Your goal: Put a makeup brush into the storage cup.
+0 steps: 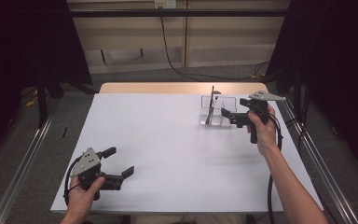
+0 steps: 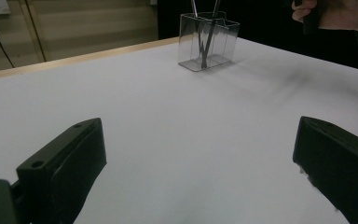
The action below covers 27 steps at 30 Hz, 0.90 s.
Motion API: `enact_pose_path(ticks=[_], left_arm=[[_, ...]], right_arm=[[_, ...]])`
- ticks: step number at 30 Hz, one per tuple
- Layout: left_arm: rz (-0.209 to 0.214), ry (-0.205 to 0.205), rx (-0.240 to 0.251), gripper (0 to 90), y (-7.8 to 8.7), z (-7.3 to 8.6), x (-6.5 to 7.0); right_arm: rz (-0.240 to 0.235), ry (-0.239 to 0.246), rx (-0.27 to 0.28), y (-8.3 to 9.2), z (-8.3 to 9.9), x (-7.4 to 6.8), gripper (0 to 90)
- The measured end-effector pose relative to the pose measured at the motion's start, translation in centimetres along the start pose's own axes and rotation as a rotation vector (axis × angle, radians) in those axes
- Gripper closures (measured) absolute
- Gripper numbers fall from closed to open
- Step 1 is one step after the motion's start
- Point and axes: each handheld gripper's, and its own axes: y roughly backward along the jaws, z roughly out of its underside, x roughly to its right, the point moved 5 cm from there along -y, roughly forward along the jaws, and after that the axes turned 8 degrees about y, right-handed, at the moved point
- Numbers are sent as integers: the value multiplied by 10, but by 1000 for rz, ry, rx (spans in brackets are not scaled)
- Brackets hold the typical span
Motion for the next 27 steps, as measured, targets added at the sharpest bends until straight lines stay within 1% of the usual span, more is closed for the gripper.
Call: enact_pose_path(ticks=[1, 4, 6, 7, 9, 11, 13, 15, 17, 19, 21, 25, 27], left_arm=[[3, 1, 1, 25, 0, 0, 1], [1, -1, -2, 25, 0, 0, 0], [-8, 9, 4, 25, 0, 0, -1], [-10, 5, 4, 25, 0, 0, -2], [-19, 18, 10, 25, 0, 0, -3], [-25, 9, 5, 25, 1, 0, -4], [-26, 6, 6, 25, 1, 0, -5], [-29, 17, 7, 25, 0, 0, -5], [-30, 18, 6, 25, 1, 0, -5], [-31, 14, 8, 25, 1, 0, -5], [-31, 22, 7, 25, 1, 0, -5], [-36, 26, 10, 25, 1, 0, -7], [-35, 31, 16, 25, 1, 0, -7]], right_arm=[[4, -1, 6, 2, 0, 0, 24], [-6, -15, 11, 8, 3, 0, 22], [4, -13, 22, 12, 5, 0, 23], [8, -9, 18, 14, 7, 0, 23], [11, -7, 5, 18, 11, -1, 24], [7, -1, -4, 22, 15, -3, 23], [11, 2, 9, 27, 16, -5, 26], [10, 4, 9, 31, 18, -8, 26], [2, -4, 14, 35, 19, -10, 24], [6, -2, 20, 40, 19, -13, 25], [18, 3, 34, 45, 19, -15, 26], [17, 5, 36, 54, 21, -21, 25], [23, 1, 53, 60, 20, -23, 26]])
